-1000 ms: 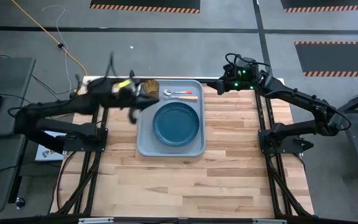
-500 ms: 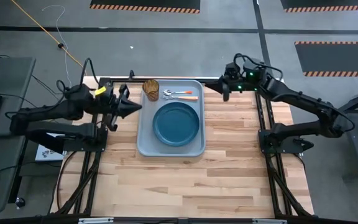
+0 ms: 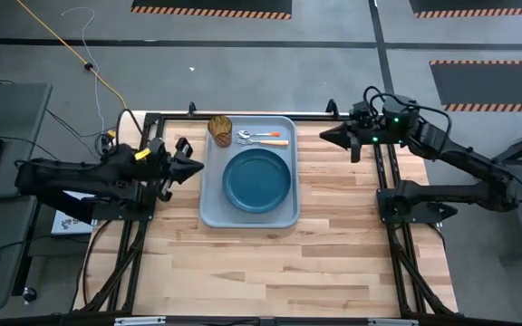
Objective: Pick and place plate/cup/fork/spoon on tray
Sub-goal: Return to Home Position
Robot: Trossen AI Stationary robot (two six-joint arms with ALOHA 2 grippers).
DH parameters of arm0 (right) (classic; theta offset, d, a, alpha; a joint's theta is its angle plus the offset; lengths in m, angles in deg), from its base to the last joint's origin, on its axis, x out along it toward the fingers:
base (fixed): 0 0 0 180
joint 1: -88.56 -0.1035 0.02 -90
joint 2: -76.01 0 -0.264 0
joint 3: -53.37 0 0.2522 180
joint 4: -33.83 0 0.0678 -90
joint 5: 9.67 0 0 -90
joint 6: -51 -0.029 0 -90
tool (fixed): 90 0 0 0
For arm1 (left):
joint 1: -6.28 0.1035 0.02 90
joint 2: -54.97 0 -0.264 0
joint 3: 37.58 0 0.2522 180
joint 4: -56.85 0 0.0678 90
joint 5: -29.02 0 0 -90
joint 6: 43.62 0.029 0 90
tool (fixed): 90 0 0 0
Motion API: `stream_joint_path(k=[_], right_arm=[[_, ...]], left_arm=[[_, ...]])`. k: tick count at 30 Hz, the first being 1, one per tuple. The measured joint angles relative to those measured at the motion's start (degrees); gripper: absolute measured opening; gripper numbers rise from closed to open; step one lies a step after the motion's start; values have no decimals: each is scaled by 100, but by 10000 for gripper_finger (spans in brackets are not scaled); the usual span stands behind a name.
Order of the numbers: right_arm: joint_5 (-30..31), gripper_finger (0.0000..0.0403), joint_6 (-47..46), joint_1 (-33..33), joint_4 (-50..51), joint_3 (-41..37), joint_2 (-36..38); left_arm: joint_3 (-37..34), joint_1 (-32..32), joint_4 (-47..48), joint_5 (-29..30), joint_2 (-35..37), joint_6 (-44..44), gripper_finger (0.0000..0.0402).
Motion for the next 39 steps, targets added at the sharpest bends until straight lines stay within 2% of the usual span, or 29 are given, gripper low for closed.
stream_joint_path(k=[4, 7, 12, 25, 28, 33, 39], right_arm=[[-9, 0, -72, 0, 11, 0, -2], [-14, 0, -337, 0, 2, 0, 0], [-20, 0, -636, 0, -7, 0, 0], [-22, 0, -650, 0, -116, 0, -2], [-25, 0, -568, 0, -116, 0, -2], [-26, 0, -212, 0, -116, 0, -2], [-26, 0, 173, 0, -116, 0, -2]], left_arm=[[183, 232, 1137, -211, 329, -9, 0], [241, 308, 1420, -346, 562, -43, 0], [241, 319, 1439, -437, 779, -54, 0], [241, 319, 1424, -676, 852, -60, 0], [241, 319, 1398, -897, 852, -60, 0], [241, 319, 1387, -913, 852, -187, 0], [245, 319, 870, -913, 852, -162, 0]])
